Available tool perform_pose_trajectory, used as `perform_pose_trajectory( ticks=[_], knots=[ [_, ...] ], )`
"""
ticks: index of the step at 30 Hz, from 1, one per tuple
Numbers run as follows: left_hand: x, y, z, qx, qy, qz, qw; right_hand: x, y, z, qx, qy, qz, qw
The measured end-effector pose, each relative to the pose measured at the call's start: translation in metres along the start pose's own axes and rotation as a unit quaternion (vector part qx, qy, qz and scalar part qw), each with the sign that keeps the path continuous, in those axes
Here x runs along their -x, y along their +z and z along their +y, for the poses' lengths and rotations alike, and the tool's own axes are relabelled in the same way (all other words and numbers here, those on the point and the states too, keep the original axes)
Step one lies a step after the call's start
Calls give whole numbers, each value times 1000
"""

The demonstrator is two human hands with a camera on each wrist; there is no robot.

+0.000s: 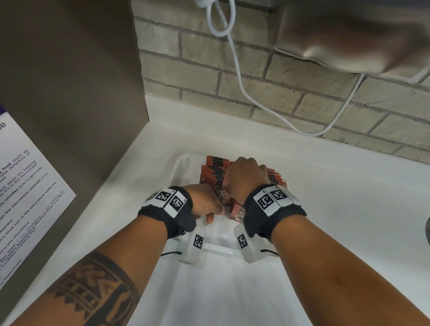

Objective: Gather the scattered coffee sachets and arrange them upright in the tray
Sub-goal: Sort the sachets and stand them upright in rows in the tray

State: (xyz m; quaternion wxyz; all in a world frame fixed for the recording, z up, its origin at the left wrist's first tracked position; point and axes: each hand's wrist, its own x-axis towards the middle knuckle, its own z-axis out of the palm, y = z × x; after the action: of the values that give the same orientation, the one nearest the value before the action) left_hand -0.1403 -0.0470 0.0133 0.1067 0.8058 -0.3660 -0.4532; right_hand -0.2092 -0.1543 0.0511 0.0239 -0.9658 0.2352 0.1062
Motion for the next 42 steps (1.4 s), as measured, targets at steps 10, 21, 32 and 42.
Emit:
perform_pose_trajectory(
  ticks=[10,21,32,42],
  knots=[
    [0,-2,-4,0,-6,7,1000,1,-1,0,-6,-1,-2,1000],
    [1,0,-3,-8,-10,2,1000,-1,-1,3,-21,-5,-9,1000],
    [3,0,1,-12,-6,1,1000,0,1,3,-17,3,-6,1000],
    [5,0,0,4,-16,11,1000,-1,1,5,-30,0,4,1000]
  ],
)
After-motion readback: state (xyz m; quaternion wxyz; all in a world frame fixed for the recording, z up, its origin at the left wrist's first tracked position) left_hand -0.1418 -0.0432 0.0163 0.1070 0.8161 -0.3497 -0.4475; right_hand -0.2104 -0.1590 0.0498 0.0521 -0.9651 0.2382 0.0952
